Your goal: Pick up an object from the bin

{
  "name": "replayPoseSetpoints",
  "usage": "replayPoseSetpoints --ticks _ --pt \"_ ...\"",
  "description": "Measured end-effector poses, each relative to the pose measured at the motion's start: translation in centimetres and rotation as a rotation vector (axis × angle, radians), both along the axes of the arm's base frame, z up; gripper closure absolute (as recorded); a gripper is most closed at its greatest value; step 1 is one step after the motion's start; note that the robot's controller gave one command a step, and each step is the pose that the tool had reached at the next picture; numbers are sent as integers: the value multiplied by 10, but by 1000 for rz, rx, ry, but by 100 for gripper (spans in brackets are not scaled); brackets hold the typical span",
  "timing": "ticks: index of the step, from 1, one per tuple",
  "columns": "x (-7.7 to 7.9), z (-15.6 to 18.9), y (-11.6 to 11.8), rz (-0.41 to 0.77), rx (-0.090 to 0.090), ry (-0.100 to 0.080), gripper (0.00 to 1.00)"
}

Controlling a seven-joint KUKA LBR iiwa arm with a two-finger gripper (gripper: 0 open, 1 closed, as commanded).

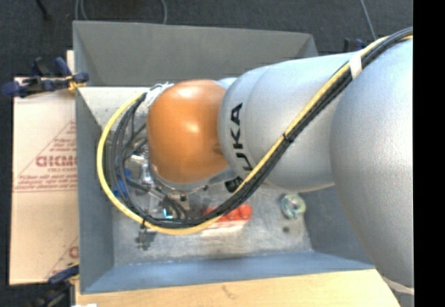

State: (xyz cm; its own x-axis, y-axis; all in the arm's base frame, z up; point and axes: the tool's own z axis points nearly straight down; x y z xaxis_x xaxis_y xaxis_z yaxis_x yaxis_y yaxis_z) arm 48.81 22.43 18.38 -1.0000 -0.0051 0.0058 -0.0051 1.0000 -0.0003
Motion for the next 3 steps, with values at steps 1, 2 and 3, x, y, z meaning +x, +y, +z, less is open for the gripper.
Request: replayPoseSetpoints --ticks 1,2,3 --pt "25 9 -110 47 -3 -8 0" --pt "55 -113 -138 166 3 -16 0" --pt "55 -109 -137 162 4 -17 100"
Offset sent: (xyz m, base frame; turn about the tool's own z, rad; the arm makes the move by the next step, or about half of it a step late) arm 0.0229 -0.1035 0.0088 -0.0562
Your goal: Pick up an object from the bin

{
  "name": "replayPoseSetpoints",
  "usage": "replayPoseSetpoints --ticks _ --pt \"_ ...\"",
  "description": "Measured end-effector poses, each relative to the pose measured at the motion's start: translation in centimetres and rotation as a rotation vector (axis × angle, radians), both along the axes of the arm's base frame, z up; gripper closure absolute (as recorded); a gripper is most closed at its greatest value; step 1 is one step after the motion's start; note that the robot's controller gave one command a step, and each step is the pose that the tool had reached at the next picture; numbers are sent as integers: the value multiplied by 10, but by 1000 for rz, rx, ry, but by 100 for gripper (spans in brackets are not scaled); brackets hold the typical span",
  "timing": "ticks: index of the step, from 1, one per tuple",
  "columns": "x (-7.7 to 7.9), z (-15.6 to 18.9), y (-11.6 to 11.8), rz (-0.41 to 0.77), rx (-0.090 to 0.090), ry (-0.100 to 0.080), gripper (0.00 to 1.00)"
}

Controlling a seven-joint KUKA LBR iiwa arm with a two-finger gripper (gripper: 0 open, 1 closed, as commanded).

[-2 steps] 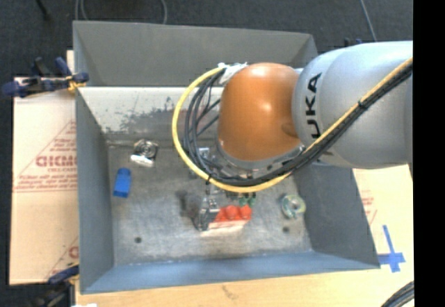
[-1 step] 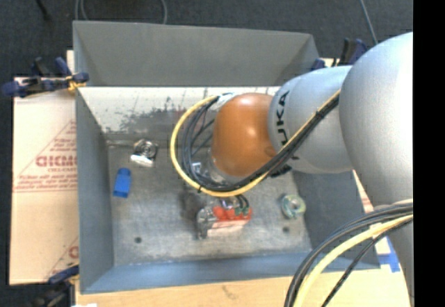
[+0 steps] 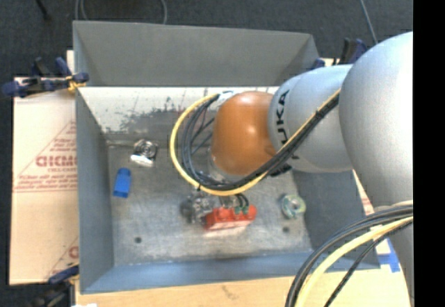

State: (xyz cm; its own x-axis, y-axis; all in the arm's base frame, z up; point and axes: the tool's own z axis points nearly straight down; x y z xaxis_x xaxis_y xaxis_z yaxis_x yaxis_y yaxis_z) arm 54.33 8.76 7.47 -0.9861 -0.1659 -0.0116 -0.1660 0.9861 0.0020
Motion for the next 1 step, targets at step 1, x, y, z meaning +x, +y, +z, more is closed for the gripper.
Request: replayPoseSetpoints --ticks 1 --pt "-5 184 -21 46 -4 -1 100"
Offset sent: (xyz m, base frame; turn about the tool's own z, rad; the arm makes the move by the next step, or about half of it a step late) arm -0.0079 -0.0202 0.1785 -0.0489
